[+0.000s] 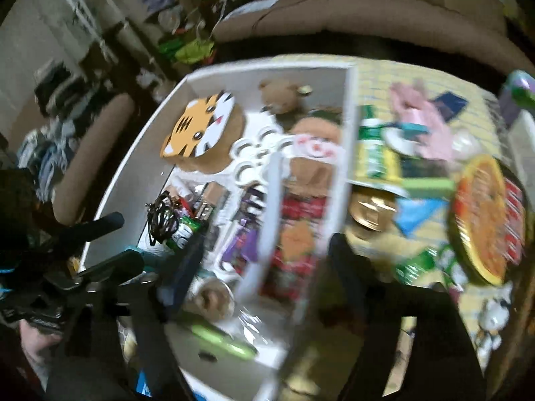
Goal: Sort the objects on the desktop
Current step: 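Move the right gripper down to the brown paper glove packet, then close the right gripper on the glove packet and lift it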
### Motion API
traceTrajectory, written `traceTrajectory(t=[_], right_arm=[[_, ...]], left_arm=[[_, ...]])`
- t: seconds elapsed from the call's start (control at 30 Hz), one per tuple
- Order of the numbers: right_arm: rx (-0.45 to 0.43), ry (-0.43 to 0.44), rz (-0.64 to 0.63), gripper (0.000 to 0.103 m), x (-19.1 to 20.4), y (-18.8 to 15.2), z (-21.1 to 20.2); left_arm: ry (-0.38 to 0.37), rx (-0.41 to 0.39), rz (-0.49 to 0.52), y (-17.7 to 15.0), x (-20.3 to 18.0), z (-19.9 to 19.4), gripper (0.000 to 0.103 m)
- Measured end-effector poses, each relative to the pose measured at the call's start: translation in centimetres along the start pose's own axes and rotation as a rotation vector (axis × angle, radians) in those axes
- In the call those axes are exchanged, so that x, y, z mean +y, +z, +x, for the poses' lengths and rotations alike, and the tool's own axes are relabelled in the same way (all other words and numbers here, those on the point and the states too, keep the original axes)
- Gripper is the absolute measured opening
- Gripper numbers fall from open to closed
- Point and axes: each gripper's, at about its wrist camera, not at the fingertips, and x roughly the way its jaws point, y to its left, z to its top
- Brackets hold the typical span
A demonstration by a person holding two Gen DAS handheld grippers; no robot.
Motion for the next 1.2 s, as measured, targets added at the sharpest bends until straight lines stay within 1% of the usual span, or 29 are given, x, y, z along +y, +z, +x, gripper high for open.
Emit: traceTrajectory(t=[0.03, 0.1, 0.13, 0.2, 0.27, 0.37, 0.43, 0.5, 0.63, 0.73, 0.87, 0.97, 1.2], right_arm=[[-0.01, -0.013, 0.009, 0.096, -0.8, -0.5, -1.0], [-0.026, -0.076, 0.02, 0.103, -2.5, -1.8, -2.9], [-0.032, -0.105, 0.024, 0.103, -3.4, -2.4, -3.6], [-0.035, -0.133, 0.047, 0.103, -5.3, -3.9, -4.8], [-0.029, -0.129, 0.093, 0.103, -7.3, -5.4, -5.5], [-0.022, -0.093, 0.172, 0.103, -10.3, -7.6, -5.7], [-0.015, -0.099, 0.2, 0.103, -11.6, -8.8, -5.5], [0.01, -0.105, 0.219, 0.103, -12.6, -9.7, -4.7], [0.068, -0.091, 0.24, 0.103, -13.8, -11.0, -2.6], [0.119, -0.102, 0.241, 0.103, -14.0, -11.4, -0.7], [0.161, -0.138, 0.187, 0.103, -13.2, -10.7, 1.1], [0.196, -0.134, 0.171, 0.103, -12.8, -10.4, 2.2], [0.296, -0.174, 0.146, 0.103, -12.6, -10.8, 5.1]], left_arm=[[0.003, 0.002, 0.017, -0.1, -0.8, 0.0, 0.103], [0.007, 0.021, 0.075, -0.5, -3.1, 0.5, 0.103], [0.008, 0.029, 0.088, -0.7, -3.8, 0.6, 0.103], [-0.001, 0.046, 0.112, -1.3, -5.5, 0.9, 0.103], [-0.017, 0.054, 0.127, -1.8, -6.7, 1.0, 0.103], [-0.028, 0.068, 0.176, -2.8, -9.2, 1.1, 0.103], [-0.029, 0.076, 0.226, -3.7, -11.1, 1.2, 0.103], [-0.032, 0.083, 0.248, -4.2, -12.1, 1.6, 0.103], [-0.062, 0.087, 0.219, -4.5, -13.0, 2.4, 0.103], [-0.048, 0.083, 0.216, -4.5, -13.3, 2.7, 0.103], [-0.045, 0.085, 0.216, -4.5, -13.5, 3.0, 0.103], [-0.034, 0.098, 0.231, -4.7, -13.6, 3.5, 0.103], [-0.023, 0.118, 0.252, -5.1, -13.3, 4.1, 0.103]])
